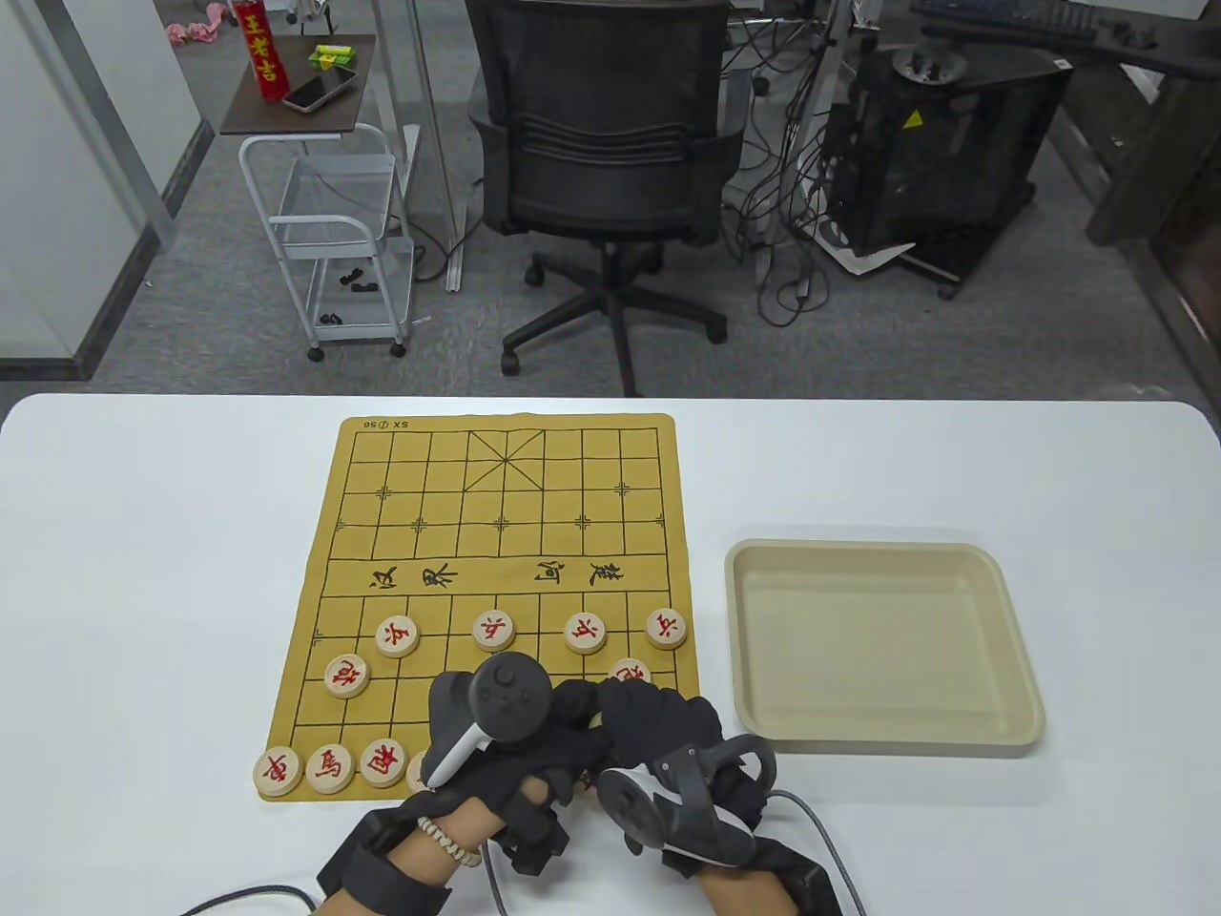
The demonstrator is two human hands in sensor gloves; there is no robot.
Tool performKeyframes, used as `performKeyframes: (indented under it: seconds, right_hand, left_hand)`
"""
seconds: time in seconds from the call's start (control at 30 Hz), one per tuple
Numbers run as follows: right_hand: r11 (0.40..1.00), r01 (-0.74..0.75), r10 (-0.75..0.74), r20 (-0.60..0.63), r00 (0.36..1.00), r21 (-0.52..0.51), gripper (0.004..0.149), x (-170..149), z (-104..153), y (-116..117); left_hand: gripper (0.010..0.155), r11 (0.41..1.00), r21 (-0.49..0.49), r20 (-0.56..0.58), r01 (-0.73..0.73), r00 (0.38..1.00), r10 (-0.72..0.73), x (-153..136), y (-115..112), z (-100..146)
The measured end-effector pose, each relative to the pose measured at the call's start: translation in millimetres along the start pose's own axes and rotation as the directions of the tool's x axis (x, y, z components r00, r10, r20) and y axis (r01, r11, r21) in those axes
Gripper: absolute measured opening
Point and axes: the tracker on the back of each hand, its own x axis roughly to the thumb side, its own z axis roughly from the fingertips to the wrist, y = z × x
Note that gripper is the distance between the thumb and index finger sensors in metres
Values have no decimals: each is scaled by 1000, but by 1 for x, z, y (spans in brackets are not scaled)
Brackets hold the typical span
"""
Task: Set up Chinese chess pieces
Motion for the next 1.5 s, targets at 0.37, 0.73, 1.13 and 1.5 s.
performKeyframes:
  seconds: [0.37,0.73,1.13,1.5]
  right_hand:
    - [992,12,6,-138,990,128,86,-42,0,6]
    - [990,22,1,-164,986,139,83,-48,0,8]
    - [989,22,4,-177,984,147,82,-48,0,6]
    - [987,15,17,-196,980,162,89,-54,-1,10]
  left_hand:
    - [57,986,130,-366,102,929,-48,-100,94,-6]
    - [55,973,51,-723,225,681,-119,-210,139,-25]
    - [58,946,-58,-765,318,595,-247,-243,130,-31]
    - [64,915,169,-548,367,807,-222,-188,141,-9]
